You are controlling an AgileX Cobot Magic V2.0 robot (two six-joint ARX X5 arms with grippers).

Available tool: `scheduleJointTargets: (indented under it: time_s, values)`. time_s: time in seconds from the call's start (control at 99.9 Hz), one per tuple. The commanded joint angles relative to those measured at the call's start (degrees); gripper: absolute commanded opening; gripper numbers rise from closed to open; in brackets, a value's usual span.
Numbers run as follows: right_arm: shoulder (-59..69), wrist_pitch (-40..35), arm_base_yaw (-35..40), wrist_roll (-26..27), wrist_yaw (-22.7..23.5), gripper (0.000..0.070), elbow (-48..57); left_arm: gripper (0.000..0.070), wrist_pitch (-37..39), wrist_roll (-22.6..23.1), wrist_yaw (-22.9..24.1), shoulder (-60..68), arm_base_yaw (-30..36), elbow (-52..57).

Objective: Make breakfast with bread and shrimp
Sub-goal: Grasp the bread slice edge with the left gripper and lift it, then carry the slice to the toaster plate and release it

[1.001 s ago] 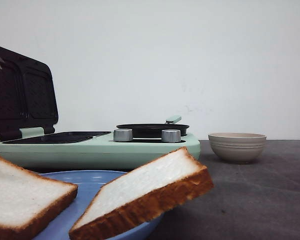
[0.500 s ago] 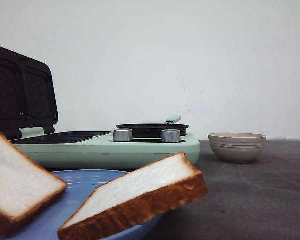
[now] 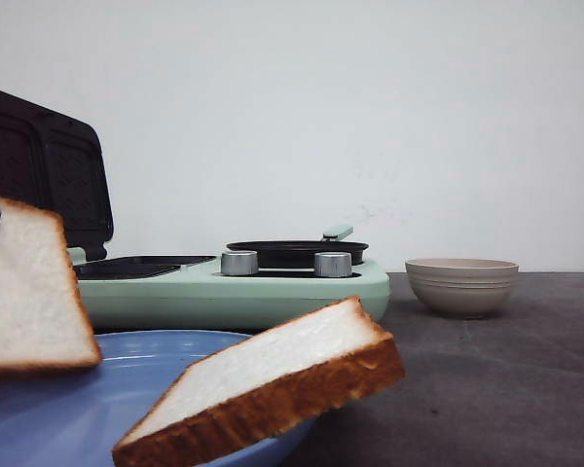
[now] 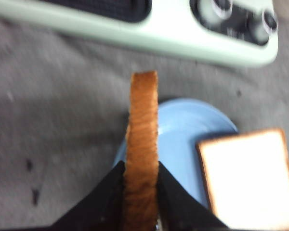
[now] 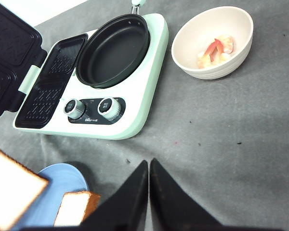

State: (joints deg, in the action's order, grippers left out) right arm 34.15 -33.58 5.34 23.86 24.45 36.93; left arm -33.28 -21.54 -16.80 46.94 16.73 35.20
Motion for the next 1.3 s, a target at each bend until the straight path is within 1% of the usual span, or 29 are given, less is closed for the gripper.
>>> scheduleJointTargets:
  time_s: [0.0,0.13,0.23,0.37,0.59,0.711,0.871,0.971,1.141,1.291]
  values:
    - [0.20,0.46,0.13,-0.55,0.20,0.0000,1.07,0.0003,2.27,1.70,0.77,0.20,0.17,0.76]
    - [0.20,0.46,0.13,-0.55,0.20,0.0000,1.07,0.0003,7.06,2.99,1.14,0.22,0.17,0.76]
    - [0.20,0.46,0.13,-0.57,0.17,0.0000,1.07,0.0004,10.23,3.72,3.13,0.22,0.17,1.11]
    - [0.20,0.46,0.13,-0.57,0.17,0.0000,1.07,0.0004,12.72,6.45,6.40,0.24,0.17,2.32]
    - [0.20,0.46,0.13,-0.57,0.17,0.0000,1.07,0.0004,14.56,14.75,13.03,1.86,0.17,6.32]
    - [0.20,0.22,0.13,-0.55,0.20,0.0000,1.07,0.0004,15.37,19.87,15.72,4.63,0.17,9.70]
    - [0.20,-1.16,0.13,-0.57,0.17,0.0000,1.07,0.0004,16.33,26.75,18.82,10.64,0.17,15.78]
    - [0.20,-1.75,0.13,-0.77,0.15,0.0000,1.05,0.0004,17.77,29.48,19.15,15.06,0.17,19.78]
    - [0.20,-1.77,0.13,-1.55,0.13,0.0000,1.07,0.0003,21.81,33.90,22.88,22.84,0.28,25.90]
    - [0.20,-2.08,0.13,-2.19,-0.13,0.0000,1.07,0.0003,24.63,39.67,26.12,29.92,0.42,30.51]
